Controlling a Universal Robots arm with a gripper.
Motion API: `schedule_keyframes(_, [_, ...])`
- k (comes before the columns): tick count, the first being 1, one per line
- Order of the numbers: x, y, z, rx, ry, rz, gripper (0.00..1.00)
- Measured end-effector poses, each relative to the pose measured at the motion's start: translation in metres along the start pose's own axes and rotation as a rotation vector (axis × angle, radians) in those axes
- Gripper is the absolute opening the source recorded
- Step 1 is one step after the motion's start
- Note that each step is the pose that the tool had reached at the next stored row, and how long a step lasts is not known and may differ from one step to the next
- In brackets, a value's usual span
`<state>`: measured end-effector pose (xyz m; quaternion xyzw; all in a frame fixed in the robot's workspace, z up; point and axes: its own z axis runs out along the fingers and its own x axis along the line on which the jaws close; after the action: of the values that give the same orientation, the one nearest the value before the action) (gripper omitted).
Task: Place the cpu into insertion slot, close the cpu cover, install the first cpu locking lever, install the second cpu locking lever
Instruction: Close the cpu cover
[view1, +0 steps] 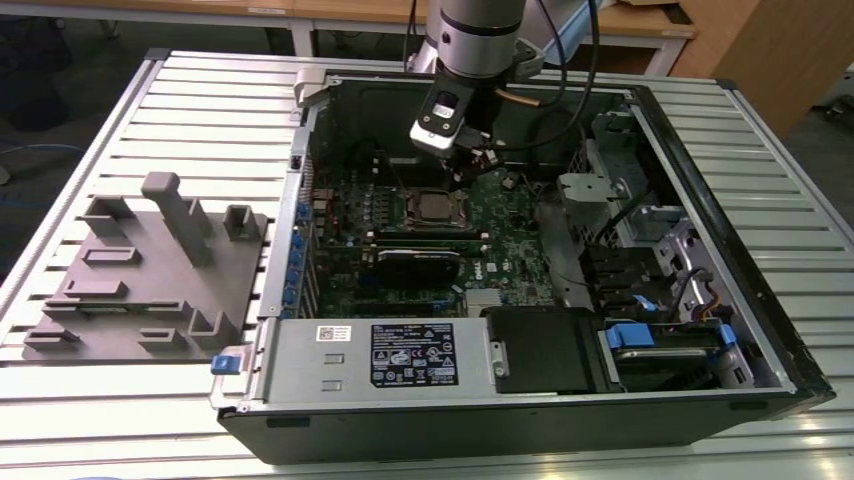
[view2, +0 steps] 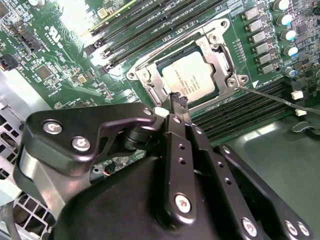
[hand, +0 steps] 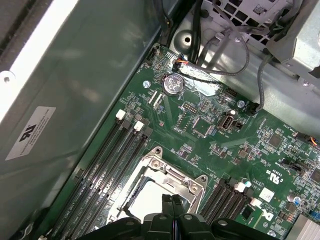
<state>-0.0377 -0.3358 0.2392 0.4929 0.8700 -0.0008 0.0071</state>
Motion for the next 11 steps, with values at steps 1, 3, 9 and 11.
schedule_keyframes(1, [0.0000,0.0000,0.0000,0.0000,0.0000,0.000,0.10])
schedule_keyframes(3, [0.0000,0.0000,0.0000,0.0000,0.0000,0.000,0.10])
schedule_keyframes(9, [0.0000,0.0000,0.0000,0.0000,0.0000,-0.001,0.10])
schedule_keyframes(11, [0.0000,0.0000,0.0000,-0.0001,0.0000,-0.005,0.10])
